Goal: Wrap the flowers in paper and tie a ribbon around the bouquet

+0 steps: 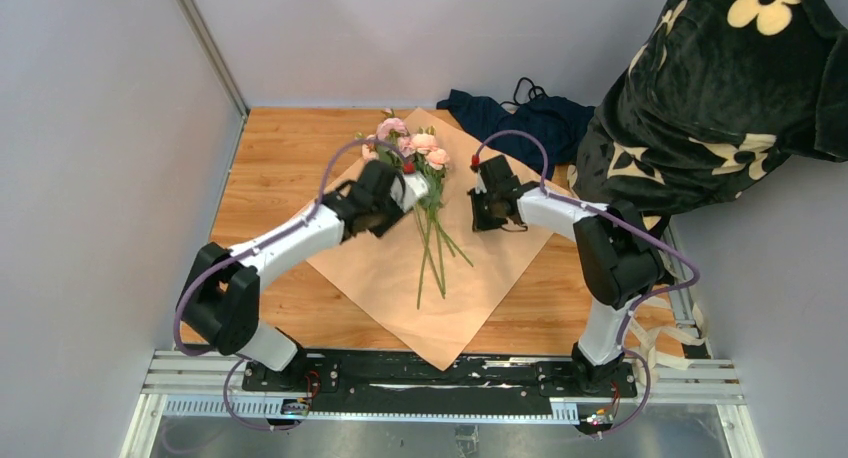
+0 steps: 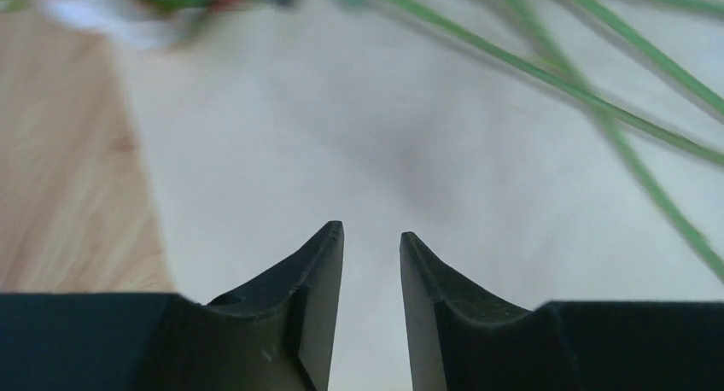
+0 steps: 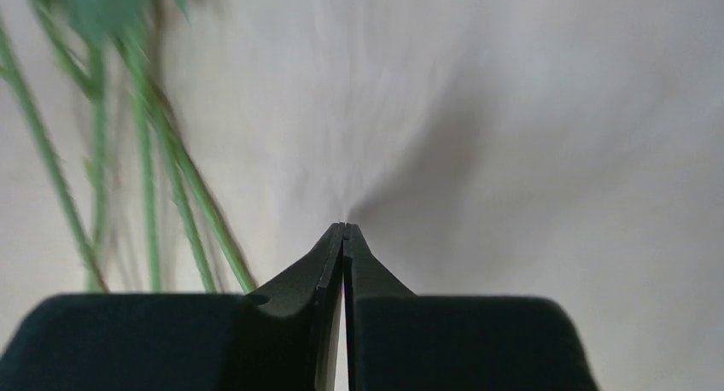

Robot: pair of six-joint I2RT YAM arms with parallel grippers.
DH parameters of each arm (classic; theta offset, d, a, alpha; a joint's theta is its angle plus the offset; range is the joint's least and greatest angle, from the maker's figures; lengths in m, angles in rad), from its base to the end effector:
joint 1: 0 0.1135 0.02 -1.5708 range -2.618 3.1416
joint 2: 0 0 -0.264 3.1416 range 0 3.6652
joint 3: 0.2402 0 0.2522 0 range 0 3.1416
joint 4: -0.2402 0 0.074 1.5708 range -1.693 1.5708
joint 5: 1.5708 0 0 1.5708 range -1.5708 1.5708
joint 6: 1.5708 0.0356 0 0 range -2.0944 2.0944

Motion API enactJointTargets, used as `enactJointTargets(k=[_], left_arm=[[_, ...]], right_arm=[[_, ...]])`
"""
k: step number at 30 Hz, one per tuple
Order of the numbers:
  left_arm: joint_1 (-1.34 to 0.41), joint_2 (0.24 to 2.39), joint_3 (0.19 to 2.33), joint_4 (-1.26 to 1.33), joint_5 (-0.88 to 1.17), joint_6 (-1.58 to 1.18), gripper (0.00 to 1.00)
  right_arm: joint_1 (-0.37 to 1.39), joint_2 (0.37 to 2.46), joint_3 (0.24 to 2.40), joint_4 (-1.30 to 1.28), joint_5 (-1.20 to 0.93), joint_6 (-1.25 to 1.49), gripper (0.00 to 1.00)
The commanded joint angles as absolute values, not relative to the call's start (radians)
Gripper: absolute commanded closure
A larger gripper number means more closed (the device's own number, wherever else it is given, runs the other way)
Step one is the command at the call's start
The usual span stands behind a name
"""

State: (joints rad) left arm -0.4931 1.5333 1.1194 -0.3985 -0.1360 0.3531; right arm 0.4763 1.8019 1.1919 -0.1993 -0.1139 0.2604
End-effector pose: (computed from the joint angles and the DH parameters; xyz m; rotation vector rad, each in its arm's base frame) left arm 0.2962 -0.1537 0.2544 0.9163 2.1917 0.0951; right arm 0.3457 0.1829 0.2002 -0.3166 2.4076 0.4790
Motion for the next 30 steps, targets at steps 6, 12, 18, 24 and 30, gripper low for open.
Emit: enactJointTargets(k=[6,12,18,24,30], left_arm=[[-0.782,1.494,0.865,-0.407,-0.013,0.398,0.64],[-0.815,1.615,0.886,-0.326,0.027,0.402,0.65],[-0.825,1.706,0.993,-0.348,0.057,0.418,0.66],[-0.827,1.744,1.026,-0.332,0.092,0.418,0.66],[-0.823,1.705,1.040,-0.365,0.096,0.421,0.66]], right_arm=[[0.580,1.738,0.993,-0.197,-0.191,0.299,0.96],[0.596,1.734,0.937,-0.148,-0.228,0.334,0.97],[0.596,1.757,0.932,-0.095,-0.371,0.386,0.97],[0.594,1.730,0.905,-0.076,-0.418,0.420,0.97],[0.564,1.642,0.877,-0.113,-0.403,0.435,0.97]])
